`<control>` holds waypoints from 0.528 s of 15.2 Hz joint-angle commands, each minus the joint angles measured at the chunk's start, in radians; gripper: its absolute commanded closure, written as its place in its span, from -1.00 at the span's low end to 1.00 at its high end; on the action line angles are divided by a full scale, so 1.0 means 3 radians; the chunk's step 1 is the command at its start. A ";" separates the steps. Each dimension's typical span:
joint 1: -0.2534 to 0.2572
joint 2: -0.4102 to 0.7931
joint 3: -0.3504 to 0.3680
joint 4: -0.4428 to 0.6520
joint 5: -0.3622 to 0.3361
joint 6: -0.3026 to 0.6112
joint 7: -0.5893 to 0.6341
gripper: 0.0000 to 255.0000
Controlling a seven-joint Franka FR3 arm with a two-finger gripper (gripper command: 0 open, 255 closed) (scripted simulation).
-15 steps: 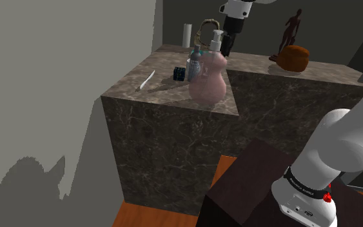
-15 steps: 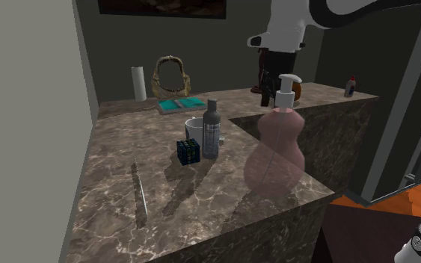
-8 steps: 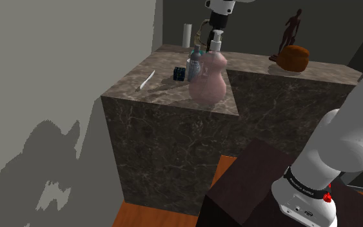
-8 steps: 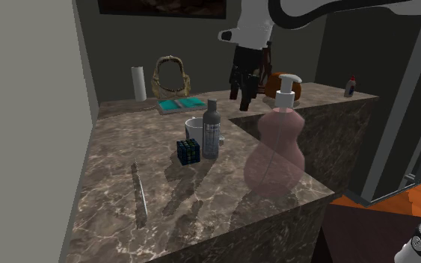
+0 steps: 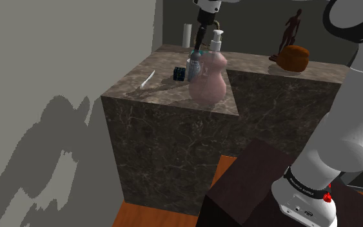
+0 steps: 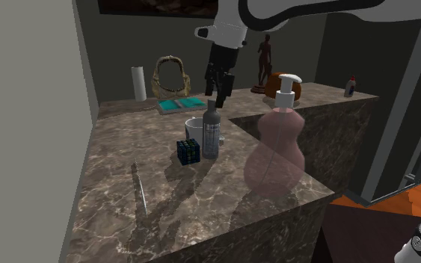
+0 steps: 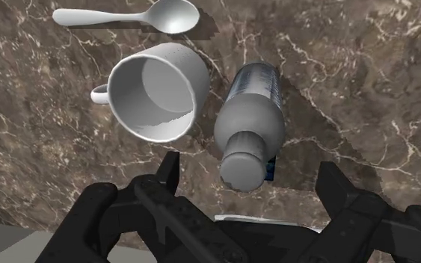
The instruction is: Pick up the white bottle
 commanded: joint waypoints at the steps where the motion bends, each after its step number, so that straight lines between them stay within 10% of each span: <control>1: -0.0001 -0.0002 0.0000 -0.0096 0.0002 0.0101 -0.0013 -1.00; 7: 0.0003 -0.0018 0.0002 -0.0276 -0.0002 0.0267 -0.0011 -1.00; 8: 0.0003 -0.0011 0.0003 -0.0265 -0.0001 0.0262 -0.0010 1.00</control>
